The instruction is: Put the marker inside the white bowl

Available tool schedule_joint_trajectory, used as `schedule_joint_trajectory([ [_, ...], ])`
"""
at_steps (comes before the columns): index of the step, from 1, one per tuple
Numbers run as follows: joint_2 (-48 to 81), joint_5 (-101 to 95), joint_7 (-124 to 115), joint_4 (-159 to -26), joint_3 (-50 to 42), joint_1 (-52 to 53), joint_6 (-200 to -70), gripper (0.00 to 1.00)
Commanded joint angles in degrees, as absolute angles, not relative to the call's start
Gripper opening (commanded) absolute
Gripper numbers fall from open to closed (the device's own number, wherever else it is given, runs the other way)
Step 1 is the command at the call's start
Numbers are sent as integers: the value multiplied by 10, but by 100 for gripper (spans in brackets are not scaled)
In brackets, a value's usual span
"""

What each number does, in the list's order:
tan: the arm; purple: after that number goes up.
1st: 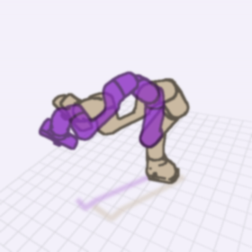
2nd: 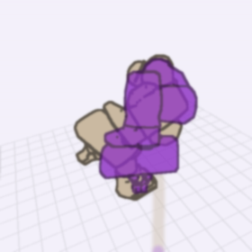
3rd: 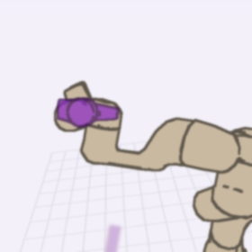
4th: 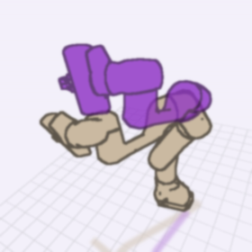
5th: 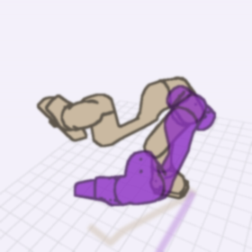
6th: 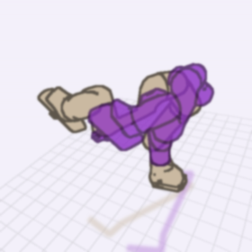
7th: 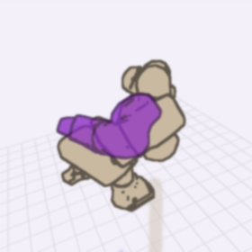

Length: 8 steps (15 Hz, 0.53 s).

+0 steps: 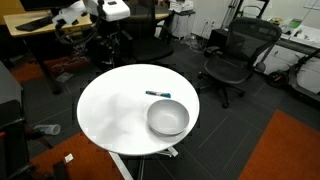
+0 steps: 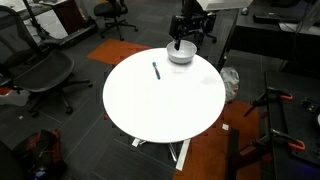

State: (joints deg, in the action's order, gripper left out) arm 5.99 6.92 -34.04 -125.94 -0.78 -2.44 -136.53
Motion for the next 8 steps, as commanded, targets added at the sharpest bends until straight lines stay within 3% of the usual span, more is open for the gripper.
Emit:
schedule_joint_trajectory([
  [1,118,51,-390,-1204,-20,-9,-1379,100],
  [8,211,45,-430,-1113,-47,1,-1379,100],
])
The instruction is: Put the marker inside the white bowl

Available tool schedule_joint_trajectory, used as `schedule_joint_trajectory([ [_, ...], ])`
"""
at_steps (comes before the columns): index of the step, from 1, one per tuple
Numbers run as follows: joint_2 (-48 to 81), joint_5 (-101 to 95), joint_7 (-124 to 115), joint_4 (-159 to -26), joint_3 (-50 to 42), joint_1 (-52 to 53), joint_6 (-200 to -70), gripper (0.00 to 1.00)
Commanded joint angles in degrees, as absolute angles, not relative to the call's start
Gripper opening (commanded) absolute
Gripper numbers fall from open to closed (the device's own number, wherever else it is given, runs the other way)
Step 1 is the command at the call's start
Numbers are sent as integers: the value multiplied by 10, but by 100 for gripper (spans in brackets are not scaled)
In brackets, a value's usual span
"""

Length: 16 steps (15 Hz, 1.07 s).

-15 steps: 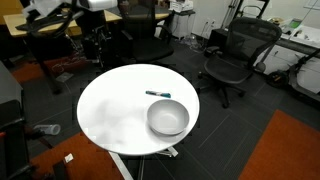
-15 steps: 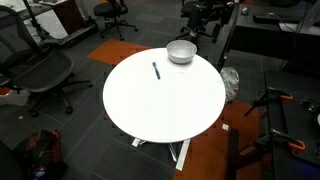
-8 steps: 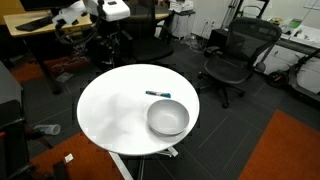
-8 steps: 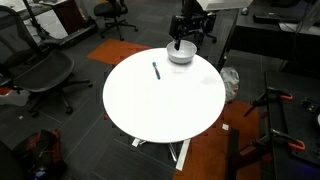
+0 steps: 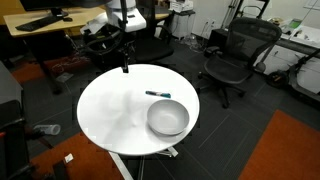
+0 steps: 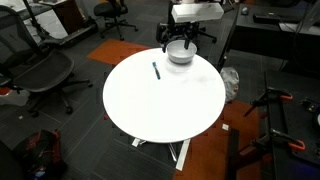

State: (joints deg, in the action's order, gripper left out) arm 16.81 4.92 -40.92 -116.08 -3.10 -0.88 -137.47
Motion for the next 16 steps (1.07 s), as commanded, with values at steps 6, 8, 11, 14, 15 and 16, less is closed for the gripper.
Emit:
schedule_joint_trajectory([
  [6,294,57,-414,-1031,-60,-4,-1378,100],
  [8,322,56,-419,-1002,-66,-3,-1372,100],
  [11,362,56,-420,-961,-73,-2,-1365,100],
  [14,396,57,-417,-926,-75,-2,-1362,100],
  [15,407,58,-416,-915,-75,-3,-1360,100],
  [16,417,59,-414,-904,-75,-4,-1361,100],
])
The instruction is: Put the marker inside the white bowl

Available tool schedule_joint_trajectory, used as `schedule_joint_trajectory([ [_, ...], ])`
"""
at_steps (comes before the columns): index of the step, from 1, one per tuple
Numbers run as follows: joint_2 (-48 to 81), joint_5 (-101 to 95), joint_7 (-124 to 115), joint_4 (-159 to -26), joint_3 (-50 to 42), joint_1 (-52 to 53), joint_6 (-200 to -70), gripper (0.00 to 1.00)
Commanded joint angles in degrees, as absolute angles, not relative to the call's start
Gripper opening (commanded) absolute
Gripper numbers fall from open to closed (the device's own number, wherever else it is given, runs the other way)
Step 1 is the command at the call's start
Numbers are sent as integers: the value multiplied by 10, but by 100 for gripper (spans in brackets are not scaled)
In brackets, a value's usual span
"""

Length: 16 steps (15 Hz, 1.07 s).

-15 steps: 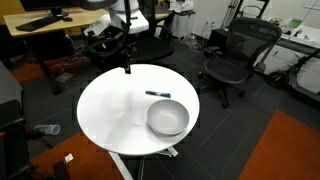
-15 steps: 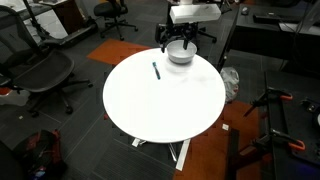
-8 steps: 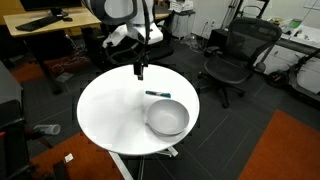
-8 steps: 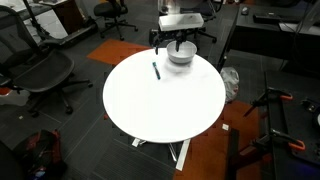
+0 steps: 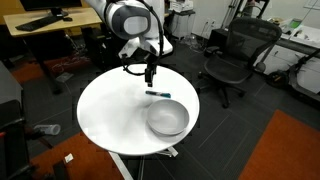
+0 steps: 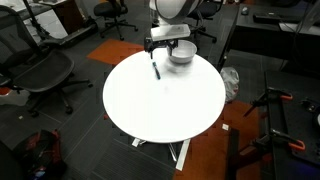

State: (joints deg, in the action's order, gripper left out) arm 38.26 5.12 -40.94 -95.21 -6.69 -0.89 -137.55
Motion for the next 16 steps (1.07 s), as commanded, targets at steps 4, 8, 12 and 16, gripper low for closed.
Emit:
schedule_joint_trajectory([
  [4,453,62,-402,-870,-73,-8,-1373,100],
  [8,482,67,-399,-840,-71,-12,-1369,100],
  [12,508,67,-395,-815,-71,-15,-1367,100],
  [16,534,67,-395,-790,-71,-18,-1363,100],
])
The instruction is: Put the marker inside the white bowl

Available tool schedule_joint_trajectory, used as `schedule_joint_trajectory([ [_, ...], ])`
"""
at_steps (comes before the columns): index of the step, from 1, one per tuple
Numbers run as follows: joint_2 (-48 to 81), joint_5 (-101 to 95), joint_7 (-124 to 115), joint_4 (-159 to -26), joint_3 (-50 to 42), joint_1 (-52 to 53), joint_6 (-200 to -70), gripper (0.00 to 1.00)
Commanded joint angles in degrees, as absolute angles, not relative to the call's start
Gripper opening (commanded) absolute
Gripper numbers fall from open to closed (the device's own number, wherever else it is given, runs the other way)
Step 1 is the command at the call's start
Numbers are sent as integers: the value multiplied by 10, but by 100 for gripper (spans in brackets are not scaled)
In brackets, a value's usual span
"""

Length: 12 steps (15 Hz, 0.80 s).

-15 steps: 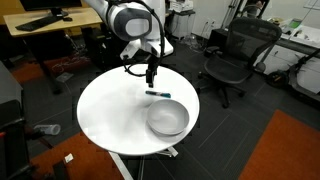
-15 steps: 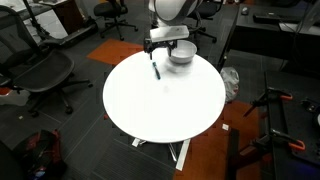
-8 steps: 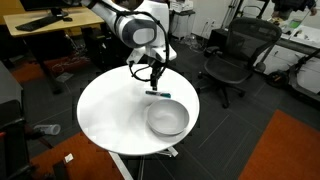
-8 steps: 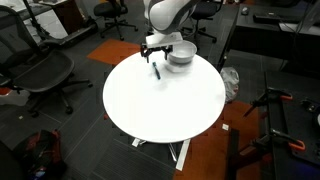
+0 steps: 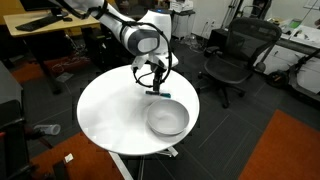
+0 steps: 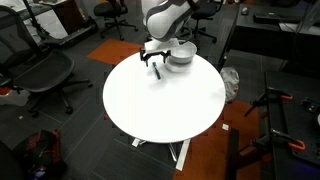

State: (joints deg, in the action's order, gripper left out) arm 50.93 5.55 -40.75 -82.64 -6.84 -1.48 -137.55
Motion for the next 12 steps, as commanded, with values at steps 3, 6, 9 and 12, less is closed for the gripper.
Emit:
schedule_joint_trajectory([
  [3,553,67,-394,-772,-71,-21,-1360,100],
  [6,570,69,-391,-753,-70,-27,-1354,100],
  [9,585,67,-393,-738,-72,-27,-1353,74],
  [12,594,68,-392,-729,-71,-30,-1353,51],
])
